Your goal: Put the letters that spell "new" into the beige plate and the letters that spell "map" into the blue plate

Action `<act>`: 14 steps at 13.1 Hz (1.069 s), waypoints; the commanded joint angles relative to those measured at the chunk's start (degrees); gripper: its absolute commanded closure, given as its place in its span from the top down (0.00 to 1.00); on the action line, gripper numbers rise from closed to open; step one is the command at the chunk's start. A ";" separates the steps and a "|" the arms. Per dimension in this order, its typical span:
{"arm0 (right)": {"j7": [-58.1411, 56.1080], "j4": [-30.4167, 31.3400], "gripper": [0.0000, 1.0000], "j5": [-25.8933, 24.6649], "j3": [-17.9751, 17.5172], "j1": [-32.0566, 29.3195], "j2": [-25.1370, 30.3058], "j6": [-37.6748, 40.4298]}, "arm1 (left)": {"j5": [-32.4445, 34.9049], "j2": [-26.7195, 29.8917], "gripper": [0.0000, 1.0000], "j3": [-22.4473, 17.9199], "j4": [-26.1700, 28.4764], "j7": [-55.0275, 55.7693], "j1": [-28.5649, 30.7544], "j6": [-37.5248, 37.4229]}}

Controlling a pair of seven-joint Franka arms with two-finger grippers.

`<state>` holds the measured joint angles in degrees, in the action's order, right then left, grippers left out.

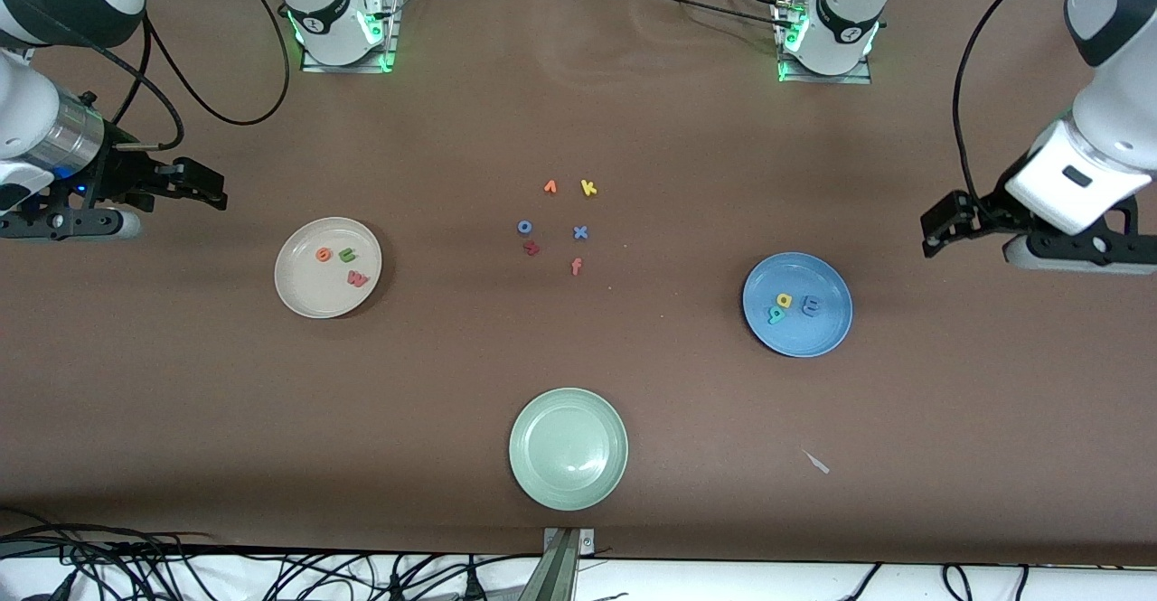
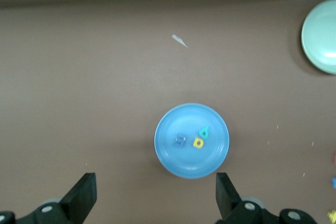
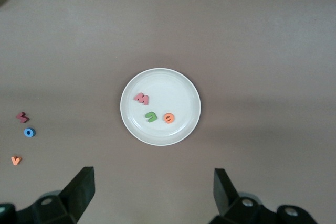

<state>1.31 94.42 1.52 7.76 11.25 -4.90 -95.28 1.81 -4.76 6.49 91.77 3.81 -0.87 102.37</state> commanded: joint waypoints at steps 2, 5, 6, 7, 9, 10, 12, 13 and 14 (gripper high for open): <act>0.01 0.32 1.00 -0.91 -0.64 -0.36 0.60 0.18 | -1.37 5.29 1.00 -2.45 4.05 -1.79 -2.73 -3.48; 0.01 0.32 1.00 -0.91 -0.56 -0.44 0.60 0.18 | -1.28 5.37 1.00 -2.36 3.86 -1.79 -2.64 -5.51; 0.01 0.32 1.00 -0.91 -0.56 -0.44 0.60 0.18 | -1.37 5.37 1.00 -2.36 3.77 -1.87 -2.47 -6.04; 0.01 0.32 1.00 -0.91 -0.56 -0.44 0.60 0.18 | -1.28 5.37 1.00 -2.36 3.86 -1.87 -2.29 -6.39; 0.01 0.32 1.00 -0.82 -0.56 -0.44 0.60 0.18 | -1.28 5.20 1.00 -2.27 3.33 -1.87 -2.38 -7.80; 0.01 0.32 1.00 -0.91 -0.64 -0.36 0.60 0.18 | -1.28 5.02 1.00 -2.27 3.16 -1.96 -2.38 -7.89; 0.01 0.32 1.00 -0.82 -0.56 -0.36 0.60 0.18 | -1.28 5.02 1.00 -2.36 2.98 -2.31 -2.38 -7.89; 0.01 0.32 1.00 -0.82 -0.56 -0.36 0.60 0.09 | -1.28 4.93 1.00 -2.36 2.98 -2.31 -2.38 -7.89; 0.01 0.32 1.00 -0.82 -0.56 -0.36 0.60 0.09 | -1.37 4.93 1.00 -2.45 2.81 -2.31 -2.29 -7.89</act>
<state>1.31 94.42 1.51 7.71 11.25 -4.90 -95.28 1.78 -0.20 4.61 94.99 3.04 -3.09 95.40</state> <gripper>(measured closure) 0.000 0.000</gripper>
